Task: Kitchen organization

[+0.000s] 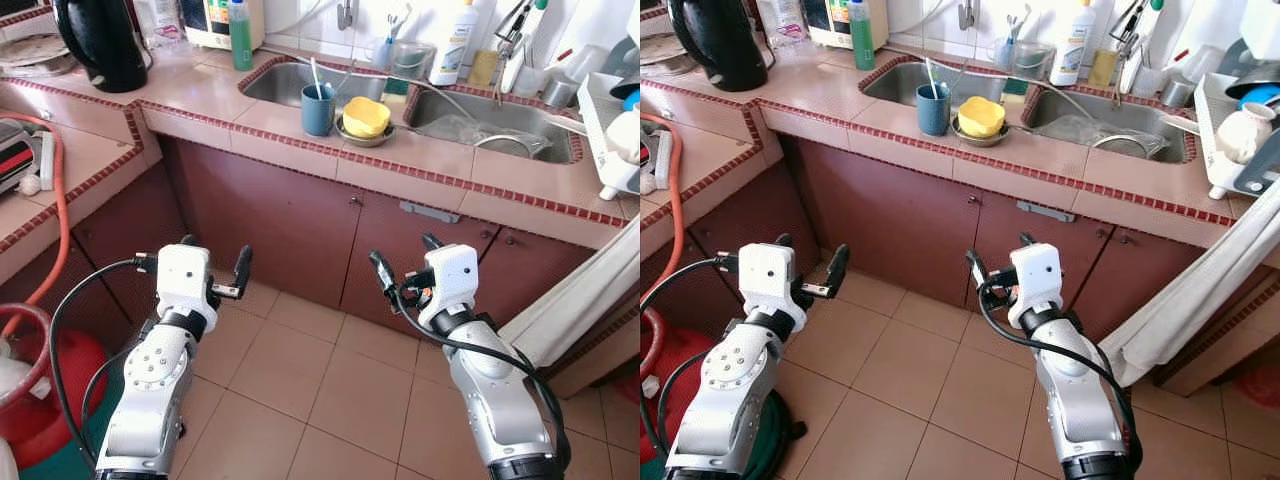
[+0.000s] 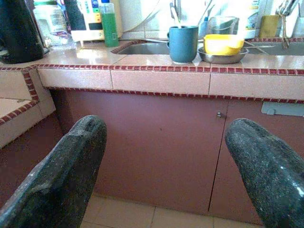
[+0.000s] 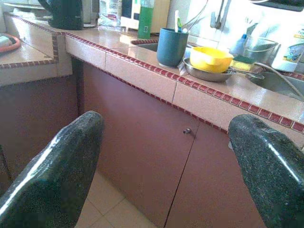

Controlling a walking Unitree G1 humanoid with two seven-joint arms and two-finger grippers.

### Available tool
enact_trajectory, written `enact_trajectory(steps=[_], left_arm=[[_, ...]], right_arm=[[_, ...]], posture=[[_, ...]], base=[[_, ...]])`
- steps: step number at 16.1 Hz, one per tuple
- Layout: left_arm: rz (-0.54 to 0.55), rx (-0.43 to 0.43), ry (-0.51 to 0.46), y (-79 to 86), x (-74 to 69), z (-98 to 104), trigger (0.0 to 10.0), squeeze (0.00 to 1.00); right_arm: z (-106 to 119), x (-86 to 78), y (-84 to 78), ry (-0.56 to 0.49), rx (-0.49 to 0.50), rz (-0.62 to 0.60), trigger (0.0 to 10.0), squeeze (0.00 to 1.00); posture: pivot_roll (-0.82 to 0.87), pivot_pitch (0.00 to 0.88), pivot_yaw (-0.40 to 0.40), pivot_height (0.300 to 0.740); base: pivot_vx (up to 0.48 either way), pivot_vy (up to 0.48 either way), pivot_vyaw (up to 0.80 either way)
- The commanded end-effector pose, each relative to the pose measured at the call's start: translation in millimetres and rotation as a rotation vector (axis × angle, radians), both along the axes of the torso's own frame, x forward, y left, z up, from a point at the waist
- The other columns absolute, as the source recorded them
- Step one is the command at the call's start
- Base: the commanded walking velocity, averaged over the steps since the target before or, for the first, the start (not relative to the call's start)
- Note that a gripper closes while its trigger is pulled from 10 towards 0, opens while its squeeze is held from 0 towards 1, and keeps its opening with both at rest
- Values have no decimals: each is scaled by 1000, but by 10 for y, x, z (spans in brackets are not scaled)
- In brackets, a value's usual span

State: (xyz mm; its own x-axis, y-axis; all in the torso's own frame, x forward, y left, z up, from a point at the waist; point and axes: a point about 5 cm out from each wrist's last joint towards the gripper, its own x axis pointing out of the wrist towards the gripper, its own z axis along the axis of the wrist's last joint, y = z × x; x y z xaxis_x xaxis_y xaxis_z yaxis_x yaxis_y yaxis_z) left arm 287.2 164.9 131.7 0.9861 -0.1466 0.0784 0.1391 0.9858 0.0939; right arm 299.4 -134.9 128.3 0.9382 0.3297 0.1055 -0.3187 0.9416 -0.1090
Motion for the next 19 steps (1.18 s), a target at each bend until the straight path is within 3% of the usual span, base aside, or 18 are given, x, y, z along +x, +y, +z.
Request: enact_trajectory(steps=[1,9,19], left_arm=[[-4,8,-14,-9,4,47,10000,0],[-6,11,-18,-10,14,58,10000,0],[-10,13,-23,-14,33,69,10000,0]], right_arm=[[16,9,13,-9,6,10,10000,0],[10,9,38,-9,12,23,10000,0],[0,27,55,-11,14,25,10000,0]], posture=[[-31,6,-28,740],[-29,3,-26,740],[-27,0,-25,740]], base=[[0,0,0],[0,0,0],[252,0,0]])
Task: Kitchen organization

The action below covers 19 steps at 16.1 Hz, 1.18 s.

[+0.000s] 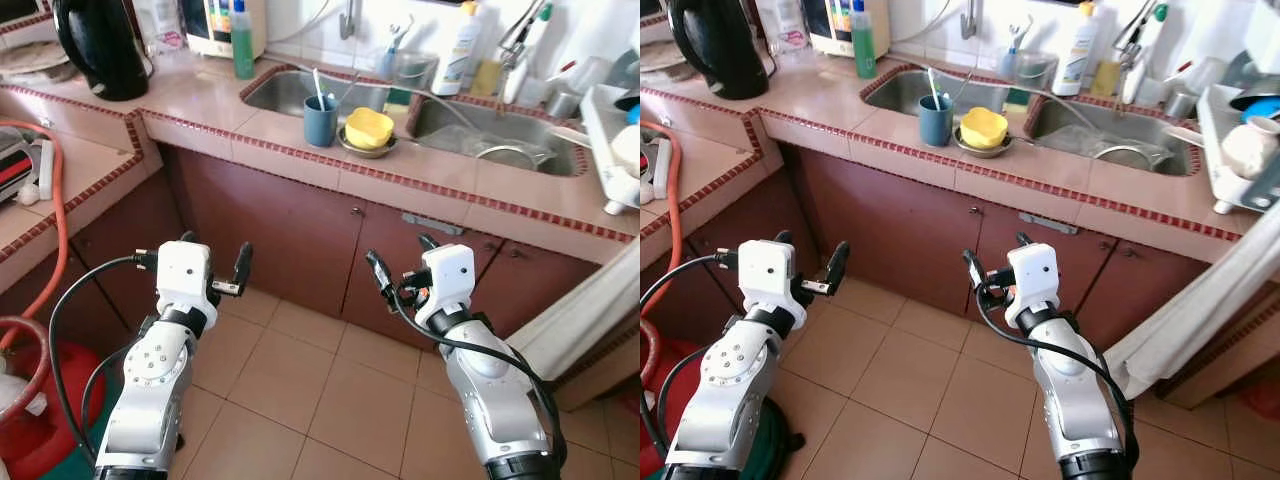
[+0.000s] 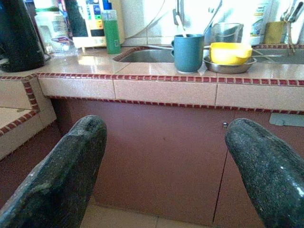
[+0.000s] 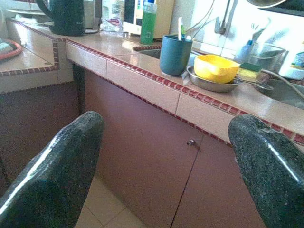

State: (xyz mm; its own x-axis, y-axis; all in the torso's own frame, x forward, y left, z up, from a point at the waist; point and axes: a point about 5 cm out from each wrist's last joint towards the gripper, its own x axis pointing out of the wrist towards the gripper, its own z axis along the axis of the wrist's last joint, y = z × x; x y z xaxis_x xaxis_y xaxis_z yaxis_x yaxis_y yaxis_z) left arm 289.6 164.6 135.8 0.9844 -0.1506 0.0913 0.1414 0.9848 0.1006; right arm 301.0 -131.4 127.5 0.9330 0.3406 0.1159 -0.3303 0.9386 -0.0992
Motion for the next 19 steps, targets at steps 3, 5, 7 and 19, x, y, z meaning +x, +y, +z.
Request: enact_trajectory(steps=[3,5,7,19], left_arm=[[-6,10,-12,-11,14,33,10000,0],[-9,7,-16,-21,24,44,10000,0],[-10,5,-15,-28,25,41,10000,0],[-12,-3,-8,-44,21,15,10000,0]], right_arm=[[9,16,24,-5,0,12,10000,0],[14,25,26,-8,1,12,10000,0],[16,26,26,-10,0,14,10000,0],[9,30,30,-14,-6,17,10000,0]], posture=[[-28,0,-25,740],[-28,0,-26,740],[-30,0,-25,740],[-30,0,-30,740]], base=[[254,0,0],[272,0,0],[283,0,0],[314,0,0]])
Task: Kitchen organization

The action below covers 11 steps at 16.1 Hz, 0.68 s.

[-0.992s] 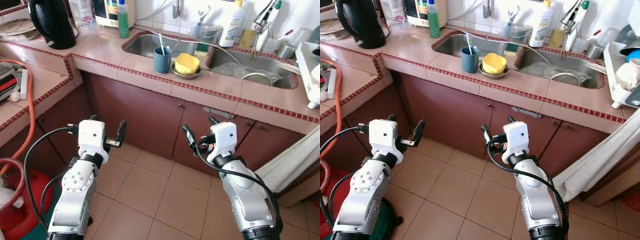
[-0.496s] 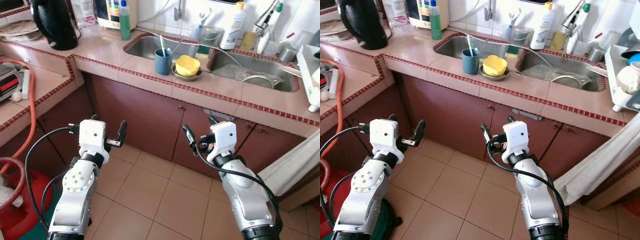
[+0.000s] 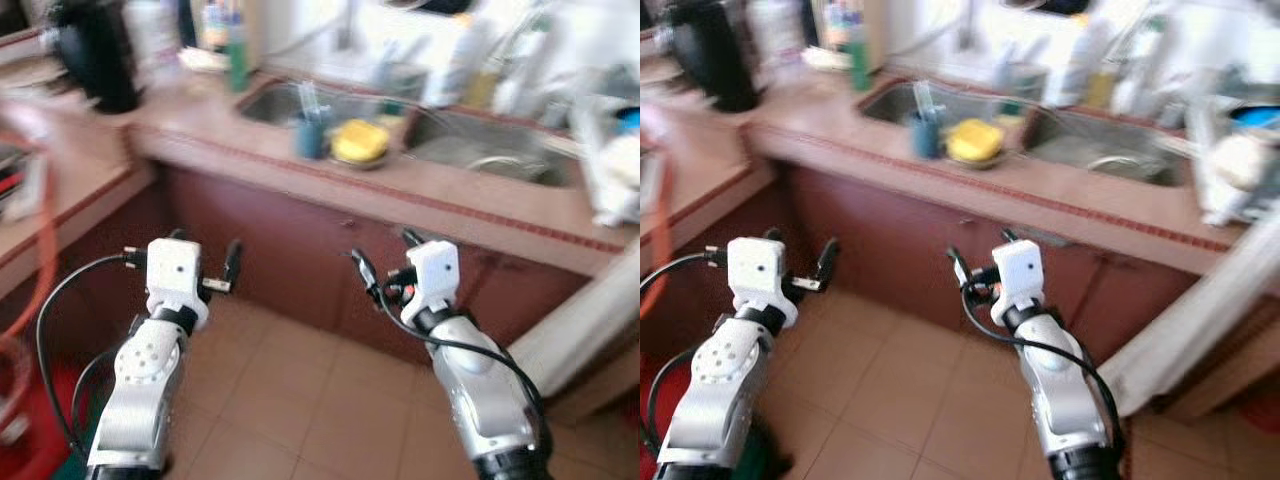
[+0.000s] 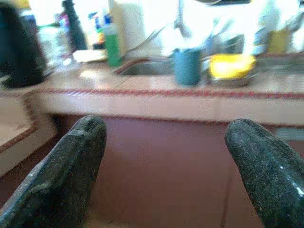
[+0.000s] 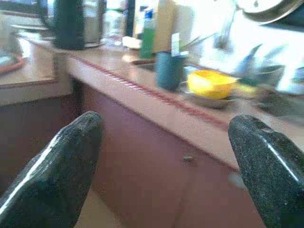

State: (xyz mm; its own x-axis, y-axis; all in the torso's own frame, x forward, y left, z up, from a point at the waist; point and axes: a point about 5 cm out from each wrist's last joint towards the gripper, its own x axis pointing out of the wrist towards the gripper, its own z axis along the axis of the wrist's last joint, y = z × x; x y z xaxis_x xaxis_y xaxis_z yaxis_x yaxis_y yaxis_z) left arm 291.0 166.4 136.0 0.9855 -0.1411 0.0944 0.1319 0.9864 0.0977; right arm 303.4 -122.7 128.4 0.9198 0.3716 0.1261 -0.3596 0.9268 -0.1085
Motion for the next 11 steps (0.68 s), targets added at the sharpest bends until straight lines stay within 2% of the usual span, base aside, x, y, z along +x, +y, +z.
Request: enact_trajectory(steps=[1,11], left_arm=[[-21,0,-7,-61,8,15,10000,0],[-26,3,-16,-58,23,35,10000,0]], right_arm=[[0,9,-58,-2,0,-16,10000,0],[-2,17,-51,-6,6,-21,10000,0]], posture=[[-29,0,-29,740],[-31,0,-25,740]], base=[[330,0,0],[337,0,0]])
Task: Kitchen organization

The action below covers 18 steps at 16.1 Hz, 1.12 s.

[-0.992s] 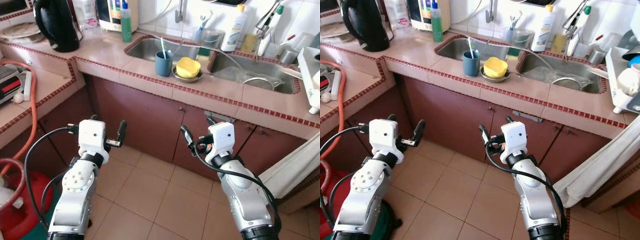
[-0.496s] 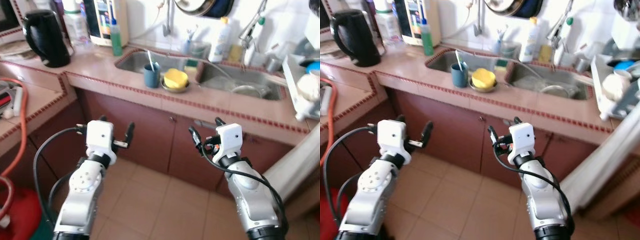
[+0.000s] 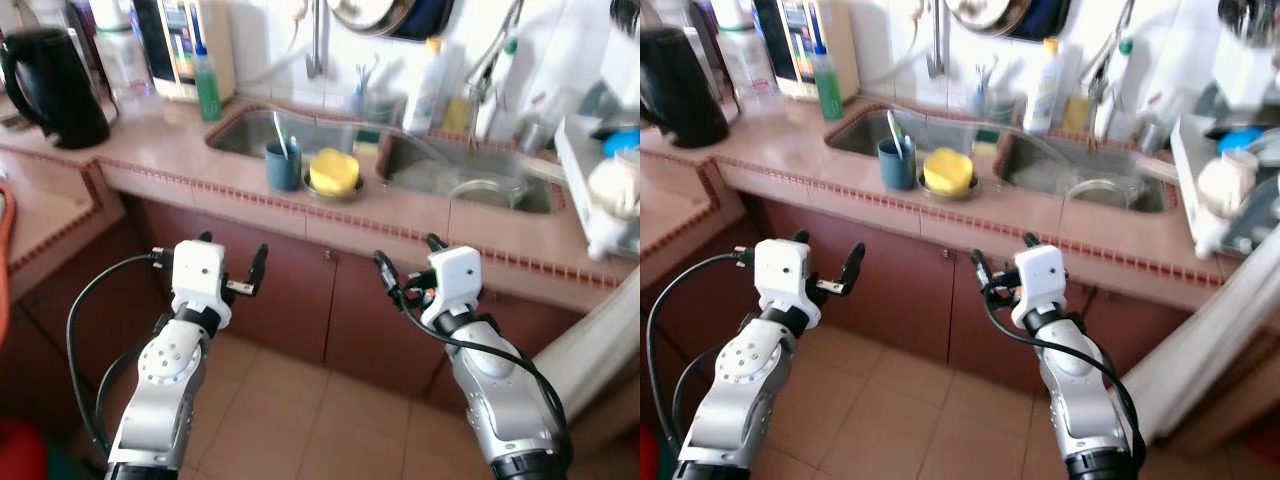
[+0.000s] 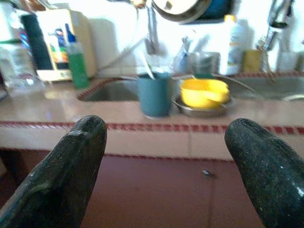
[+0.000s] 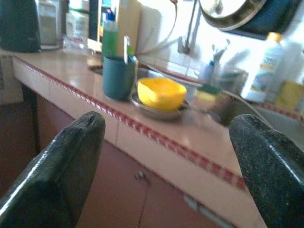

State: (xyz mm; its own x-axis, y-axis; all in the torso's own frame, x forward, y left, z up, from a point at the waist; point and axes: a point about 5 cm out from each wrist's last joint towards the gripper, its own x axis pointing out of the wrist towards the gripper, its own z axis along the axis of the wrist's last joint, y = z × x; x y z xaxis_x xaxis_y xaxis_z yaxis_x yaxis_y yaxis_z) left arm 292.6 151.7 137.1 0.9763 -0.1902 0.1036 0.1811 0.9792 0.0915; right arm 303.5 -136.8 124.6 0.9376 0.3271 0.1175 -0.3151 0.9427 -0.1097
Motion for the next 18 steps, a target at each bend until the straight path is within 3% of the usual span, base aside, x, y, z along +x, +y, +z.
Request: enact_trajectory(steps=[1,18], left_arm=[[25,11,-8,88,7,25,10000,0],[17,8,-17,73,24,56,10000,0]], right_arm=[[35,17,86,-12,11,26,10000,0],[42,32,46,-6,14,-16,10000,0]], posture=[[-31,0,-26,740],[-35,0,-22,740]], base=[[337,0,0],[344,0,0]])
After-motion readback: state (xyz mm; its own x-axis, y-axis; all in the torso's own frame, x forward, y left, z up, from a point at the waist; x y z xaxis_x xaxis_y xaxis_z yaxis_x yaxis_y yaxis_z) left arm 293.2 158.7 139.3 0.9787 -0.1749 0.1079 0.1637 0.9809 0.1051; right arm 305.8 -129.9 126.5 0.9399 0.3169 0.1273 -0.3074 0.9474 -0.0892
